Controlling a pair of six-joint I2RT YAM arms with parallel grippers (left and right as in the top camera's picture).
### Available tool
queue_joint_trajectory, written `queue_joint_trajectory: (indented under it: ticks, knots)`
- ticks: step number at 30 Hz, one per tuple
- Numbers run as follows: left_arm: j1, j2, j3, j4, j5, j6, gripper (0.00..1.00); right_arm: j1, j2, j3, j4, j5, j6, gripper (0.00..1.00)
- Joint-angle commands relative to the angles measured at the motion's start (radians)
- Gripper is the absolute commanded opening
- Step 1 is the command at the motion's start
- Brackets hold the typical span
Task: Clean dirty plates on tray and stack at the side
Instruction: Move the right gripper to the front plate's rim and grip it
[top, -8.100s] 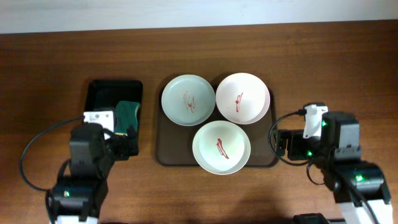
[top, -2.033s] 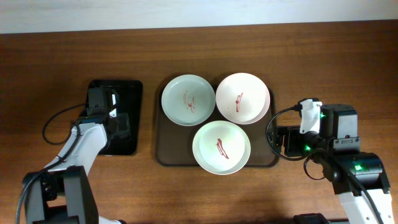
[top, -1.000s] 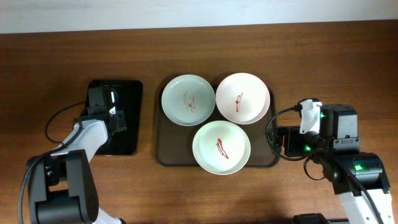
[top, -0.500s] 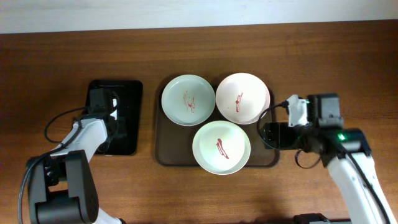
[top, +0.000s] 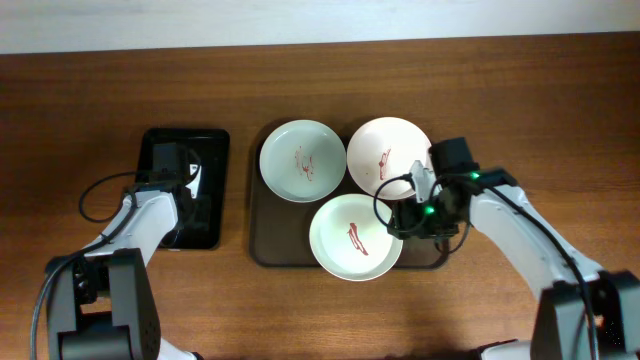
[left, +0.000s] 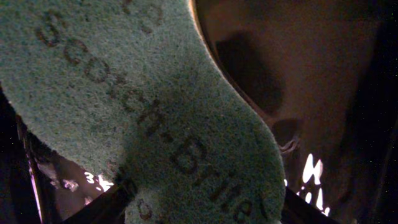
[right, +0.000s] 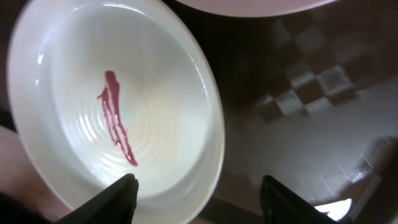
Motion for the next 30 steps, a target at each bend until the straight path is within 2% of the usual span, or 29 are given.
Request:
queue_joint_trajectory:
  ticks: [1, 6, 9, 11, 13, 17, 18, 20, 22, 27, 30]
  knots:
    - [-0.005, 0.008, 0.002, -0.019, 0.029, -0.021, 0.62, 0.028, 0.048, 0.015, 0.032, 0.034, 0.012, 0.58]
    - [-0.002, -0.042, 0.024, -0.018, 0.028, -0.081, 0.67, 0.04, 0.089, 0.015, 0.079, 0.063, 0.014, 0.44]
    - [-0.002, -0.067, 0.027, -0.017, 0.028, -0.085, 0.73, 0.04, 0.1, 0.014, 0.082, 0.095, 0.014, 0.29]
    - [-0.002, -0.066, 0.026, -0.021, 0.02, -0.116, 0.74, 0.04, 0.105, 0.012, 0.079, 0.111, 0.014, 0.29]
    - [-0.002, -0.067, 0.025, -0.029, -0.001, -0.197, 0.77, 0.042, 0.105, 0.01, 0.079, 0.111, 0.014, 0.26]
    - [-0.002, -0.066, 0.025, -0.032, -0.001, -0.22, 0.8, 0.042, 0.105, 0.009, 0.079, 0.111, 0.014, 0.25]
    - [-0.002, -0.066, 0.025, -0.034, -0.001, -0.22, 0.82, 0.042, 0.105, 0.009, 0.079, 0.111, 0.014, 0.25]
    - [-0.002, -0.067, 0.025, -0.019, -0.001, -0.221, 0.95, 0.042, 0.105, 0.009, 0.079, 0.111, 0.014, 0.25]
    - [-0.003, -0.067, 0.026, 0.003, -0.001, -0.225, 1.0, 0.041, 0.105, 0.009, 0.079, 0.111, 0.014, 0.25]
    - [0.003, -0.087, 0.03, 0.011, -0.001, -0.36, 0.99, 0.042, 0.105, 0.009, 0.079, 0.111, 0.014, 0.25]
    - [0.018, -0.122, 0.03, 0.014, 0.0, -0.377, 0.99, 0.042, 0.105, 0.009, 0.079, 0.111, 0.014, 0.25]
